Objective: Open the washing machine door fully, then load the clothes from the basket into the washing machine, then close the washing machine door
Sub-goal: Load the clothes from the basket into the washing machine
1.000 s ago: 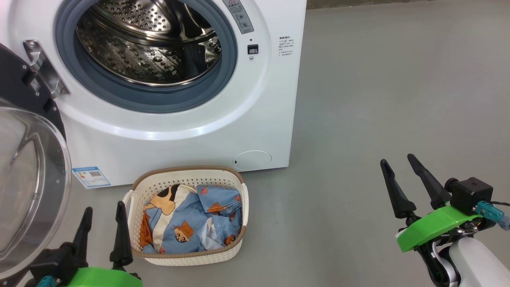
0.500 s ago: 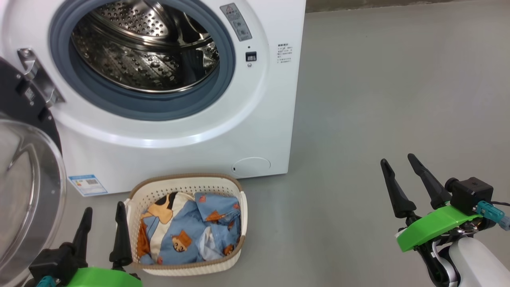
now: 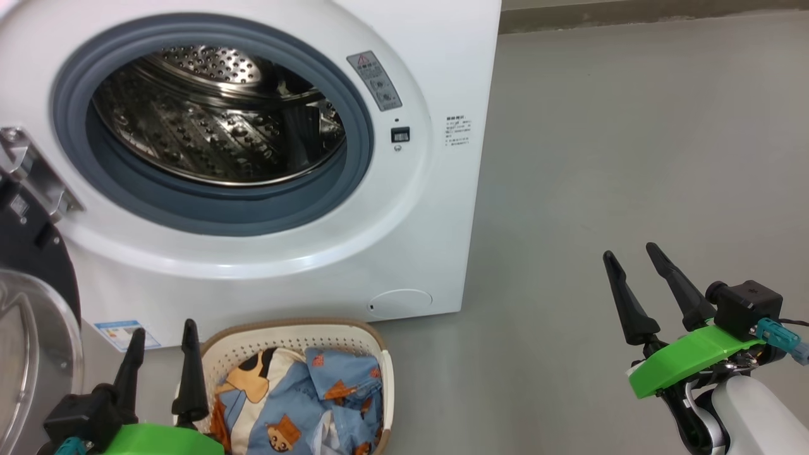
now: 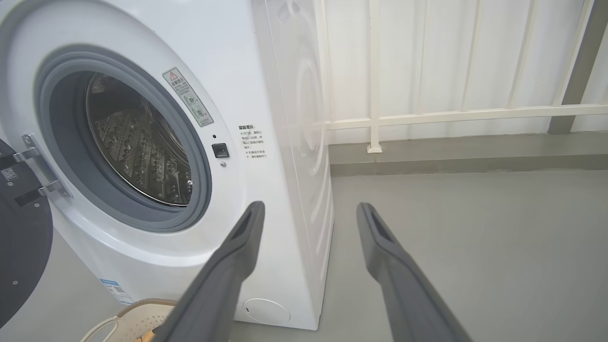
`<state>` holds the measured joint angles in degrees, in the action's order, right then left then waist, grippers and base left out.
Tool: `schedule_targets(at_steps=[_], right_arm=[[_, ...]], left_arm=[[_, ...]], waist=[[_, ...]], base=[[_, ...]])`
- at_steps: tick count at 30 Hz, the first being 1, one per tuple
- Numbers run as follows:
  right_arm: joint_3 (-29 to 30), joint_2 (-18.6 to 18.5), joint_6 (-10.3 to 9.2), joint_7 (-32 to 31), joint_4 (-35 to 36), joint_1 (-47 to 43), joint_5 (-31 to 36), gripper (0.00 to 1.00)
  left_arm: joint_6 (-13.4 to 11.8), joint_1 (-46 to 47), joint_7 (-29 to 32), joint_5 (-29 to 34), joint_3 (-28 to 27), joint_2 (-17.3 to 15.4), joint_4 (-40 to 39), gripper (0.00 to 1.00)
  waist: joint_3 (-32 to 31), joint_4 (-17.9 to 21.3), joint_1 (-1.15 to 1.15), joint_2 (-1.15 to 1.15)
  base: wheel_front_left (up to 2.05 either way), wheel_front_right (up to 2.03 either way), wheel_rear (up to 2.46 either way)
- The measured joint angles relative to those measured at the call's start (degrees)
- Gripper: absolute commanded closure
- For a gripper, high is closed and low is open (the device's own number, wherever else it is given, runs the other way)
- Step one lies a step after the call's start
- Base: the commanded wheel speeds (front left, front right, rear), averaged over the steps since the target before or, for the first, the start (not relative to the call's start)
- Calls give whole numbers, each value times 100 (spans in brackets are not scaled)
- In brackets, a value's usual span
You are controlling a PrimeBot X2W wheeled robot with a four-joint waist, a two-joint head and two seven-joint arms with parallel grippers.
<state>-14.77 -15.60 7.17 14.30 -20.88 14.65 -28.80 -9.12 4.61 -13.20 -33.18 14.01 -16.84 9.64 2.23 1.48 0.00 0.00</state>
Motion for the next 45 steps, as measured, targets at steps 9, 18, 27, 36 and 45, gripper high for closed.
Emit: schedule_targets(at_steps=[9,18,27,36,45], right_arm=[[0,10,0,0,3,-1,0,0],[-3,10,0,0,2,0,0,0],[-13,9,0,0,0,0,0,0],[-14,9,0,0,-3,1,0,0],[-13,9,0,0,-5,1,0,0]], left_arm=[[0,0,-25,-13,3,0,-8,0],[0,0,-26,-13,21,0,-7,0],[-5,1,-42,-13,44,-2,-4,0],[-26,2,-43,-14,54,-13,-4,0],[-52,16,-43,-38,74,-15,0,0]], waist=[[7,-13,0,0],[21,-24,0,0],[37,-23,0,0],[61,-22,0,0],[117,-27,0,0]], base=[[29,-29,0],[0,0,0],[0,0,0],[0,0,0],[0,0,0]])
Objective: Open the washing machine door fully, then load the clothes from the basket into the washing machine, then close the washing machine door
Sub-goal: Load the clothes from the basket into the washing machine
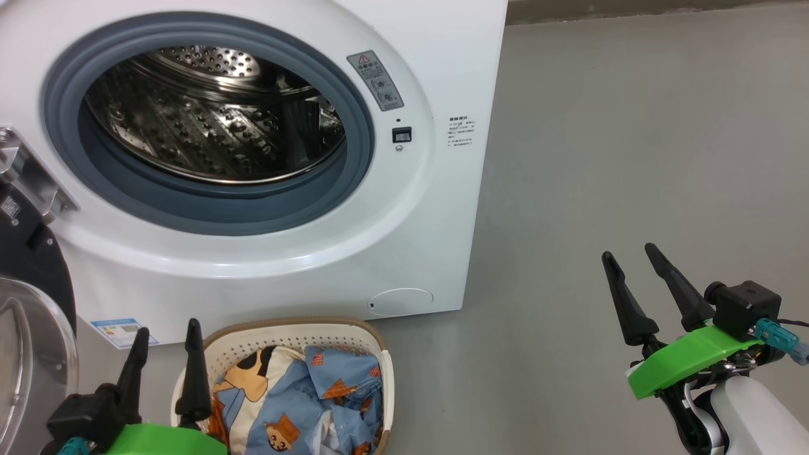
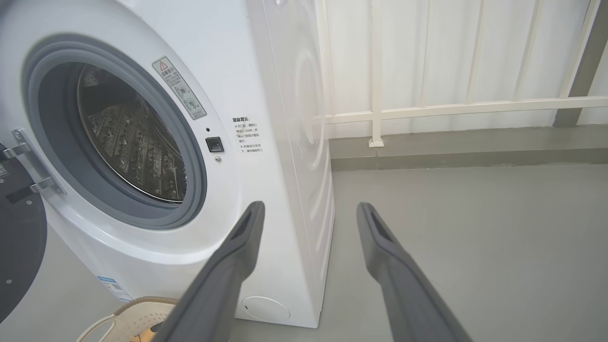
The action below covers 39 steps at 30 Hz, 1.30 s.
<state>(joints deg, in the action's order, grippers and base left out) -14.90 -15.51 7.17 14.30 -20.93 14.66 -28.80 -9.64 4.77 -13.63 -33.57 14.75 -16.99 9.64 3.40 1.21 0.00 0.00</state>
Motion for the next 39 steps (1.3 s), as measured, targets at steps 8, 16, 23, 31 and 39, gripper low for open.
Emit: schedule_targets(at_steps=[8,16,23,31,39], right_arm=[[-10,0,0,0,0,1,0,0],[-35,0,0,0,21,21,-2,0],[-73,-16,0,0,62,205,-21,0],[-76,-18,0,0,136,391,-21,0],[-58,-15,0,0,261,641,-21,0]], left_arm=[[-8,12,2,-9,51,-2,1,0],[-7,198,84,-19,133,-2,99,0],[1,389,156,-56,219,40,382,0],[147,869,213,-60,375,186,906,0],[345,1411,261,-77,472,261,1682,0]], waist=[[105,15,0,0],[367,58,0,0],[729,113,0,0],[1239,192,0,0],[1746,263,0,0]], base=[[0,0,0],[0,0,0],[0,0,0],[0,0,0],[0,0,0]])
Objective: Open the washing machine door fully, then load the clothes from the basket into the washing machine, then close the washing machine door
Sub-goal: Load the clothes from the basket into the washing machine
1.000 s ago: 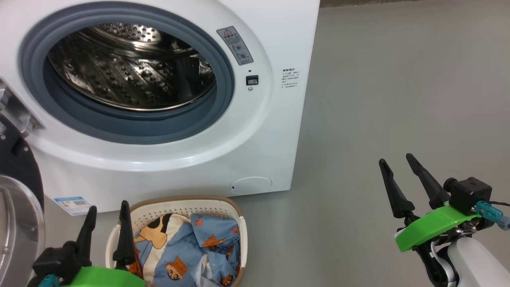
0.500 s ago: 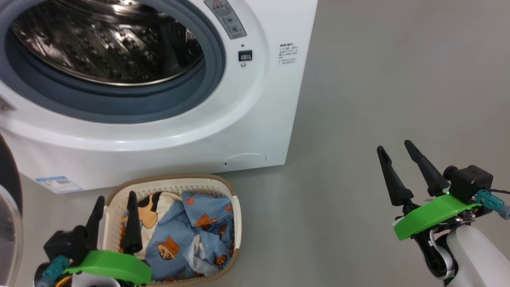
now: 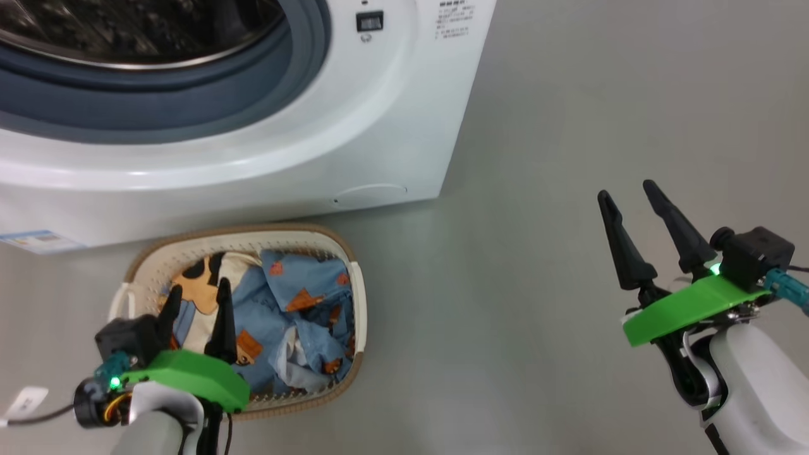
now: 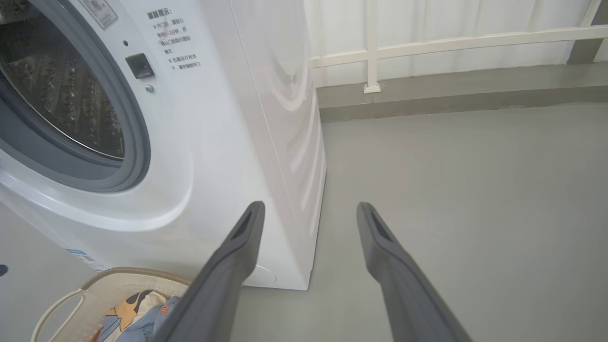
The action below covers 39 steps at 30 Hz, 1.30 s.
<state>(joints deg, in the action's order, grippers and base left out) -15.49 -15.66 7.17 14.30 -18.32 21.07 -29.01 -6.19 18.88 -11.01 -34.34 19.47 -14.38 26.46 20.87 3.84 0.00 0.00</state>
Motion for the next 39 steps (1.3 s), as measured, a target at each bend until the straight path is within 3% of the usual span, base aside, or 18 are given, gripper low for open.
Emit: schedule_targets(at_steps=[19,29,39], right_arm=[[64,104,0,18,316,740,2,0],[53,276,0,24,515,1095,1,0],[70,397,0,25,632,1275,1,0]], left_arm=[[814,1916,48,-320,56,325,2869,0],[1044,2807,375,-613,-92,361,4032,0],[1035,3302,555,-584,-38,216,4540,0]], waist=[[1499,256,0,0],[2216,543,0,0],[2856,834,0,0]], base=[[0,0,0],[0,0,0],[0,0,0]])
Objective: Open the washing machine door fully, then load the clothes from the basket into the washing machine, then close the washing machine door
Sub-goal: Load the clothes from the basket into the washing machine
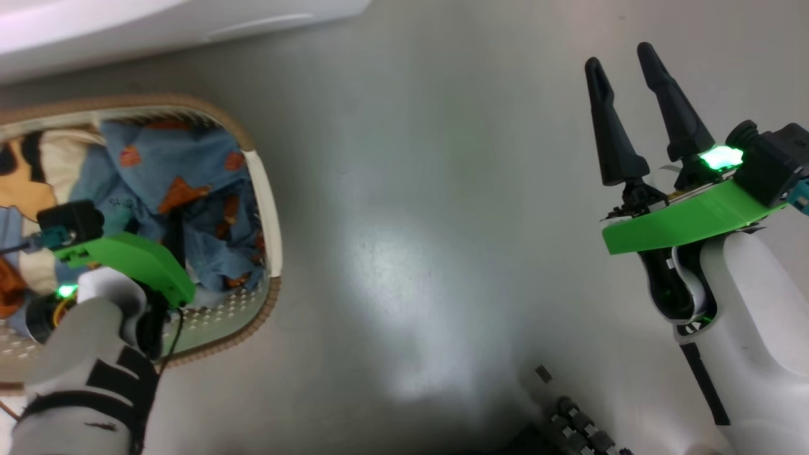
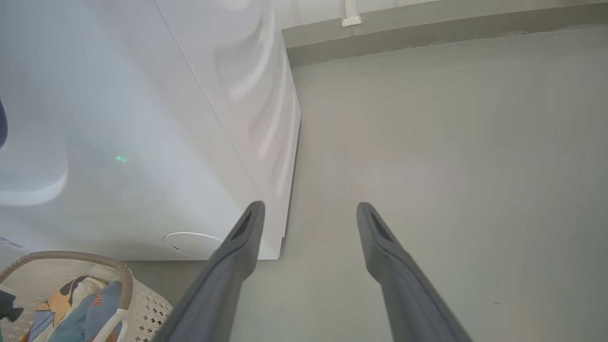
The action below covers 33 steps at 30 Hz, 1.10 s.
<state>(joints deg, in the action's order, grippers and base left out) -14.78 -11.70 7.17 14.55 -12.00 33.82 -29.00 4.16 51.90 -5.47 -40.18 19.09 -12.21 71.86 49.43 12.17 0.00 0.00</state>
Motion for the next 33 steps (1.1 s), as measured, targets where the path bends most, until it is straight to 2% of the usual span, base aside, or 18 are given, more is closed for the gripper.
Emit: schedule_targets(at_steps=[3,8,14,15,17,25,33], right_arm=[[-5,58,0,-1,19,1,0,0],[-14,81,0,0,45,8,0,0],[-13,98,0,0,83,103,0,0],[-13,103,0,0,85,104,0,0],[-12,107,0,0,82,104,0,0],[-16,122,0,0,49,116,0,0],[-22,123,0,0,21,116,0,0]], left_arm=[[-92,117,56,76,74,-118,66,0],[-456,274,221,103,112,-241,123,0],[-477,507,144,103,109,-307,171,0],[-471,538,149,103,115,-304,183,28],[-471,552,157,103,130,-304,189,100],[-396,532,108,99,145,-294,219,100],[-71,143,-265,-22,121,-202,230,100]], waist=[[151,74,0,0],[354,199,0,0],[508,343,0,0],[525,359,0,0],[545,380,0,0],[431,343,0,0],[53,238,0,0]], base=[[0,0,0],[0,0,0],[0,0,0],[0,0,0],[0,0,0],[0,0,0],[0,0,0]])
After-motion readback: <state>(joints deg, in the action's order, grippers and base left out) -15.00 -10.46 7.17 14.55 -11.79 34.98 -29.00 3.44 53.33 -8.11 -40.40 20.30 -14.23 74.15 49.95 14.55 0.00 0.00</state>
